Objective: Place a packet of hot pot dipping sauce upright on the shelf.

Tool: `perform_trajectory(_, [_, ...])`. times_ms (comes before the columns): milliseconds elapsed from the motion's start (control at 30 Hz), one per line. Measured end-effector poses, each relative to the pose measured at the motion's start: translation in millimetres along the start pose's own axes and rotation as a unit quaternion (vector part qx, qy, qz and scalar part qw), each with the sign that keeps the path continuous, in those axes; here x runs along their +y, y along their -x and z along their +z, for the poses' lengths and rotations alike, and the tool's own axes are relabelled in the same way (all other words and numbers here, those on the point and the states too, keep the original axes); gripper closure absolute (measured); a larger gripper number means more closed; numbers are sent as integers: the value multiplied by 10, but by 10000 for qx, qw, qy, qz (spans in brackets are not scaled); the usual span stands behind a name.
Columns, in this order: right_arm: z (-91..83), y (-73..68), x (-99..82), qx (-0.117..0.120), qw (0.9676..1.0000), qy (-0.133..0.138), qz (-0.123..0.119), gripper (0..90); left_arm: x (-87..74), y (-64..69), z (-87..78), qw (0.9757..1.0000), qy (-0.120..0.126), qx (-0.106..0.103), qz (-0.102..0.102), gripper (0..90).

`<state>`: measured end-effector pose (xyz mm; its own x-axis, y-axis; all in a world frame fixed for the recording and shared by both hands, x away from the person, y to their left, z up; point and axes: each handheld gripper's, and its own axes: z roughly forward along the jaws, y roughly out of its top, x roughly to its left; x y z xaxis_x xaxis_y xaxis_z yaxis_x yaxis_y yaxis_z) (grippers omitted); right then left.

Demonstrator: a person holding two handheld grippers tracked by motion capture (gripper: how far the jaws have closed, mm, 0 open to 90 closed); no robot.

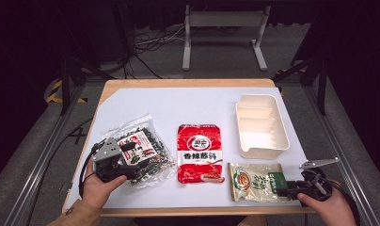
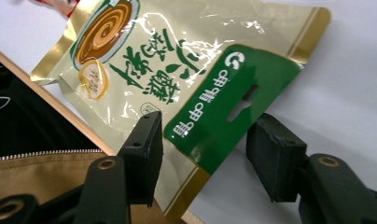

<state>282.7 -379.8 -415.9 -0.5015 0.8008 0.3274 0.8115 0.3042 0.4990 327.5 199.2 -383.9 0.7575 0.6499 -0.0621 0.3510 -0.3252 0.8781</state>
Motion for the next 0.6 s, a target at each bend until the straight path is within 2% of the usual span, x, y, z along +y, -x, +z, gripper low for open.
perform_trajectory(100, [23,-17,15,105,9999,62,-11,492,0,0,0,10000,1,1,0,218])
perform_trajectory(233, [42,-36,32,96,9999,105,-74,524,3,-1,-2,10000,10,10,30,218])
perform_trajectory(333, [50,-31,49,187,9997,167,-32,545,1,2,-3,10000,5,-2,3,217])
perform_trajectory(600, [126,-49,82,317,9994,146,-57,599,1,6,3,10000,3,-25,10,217])
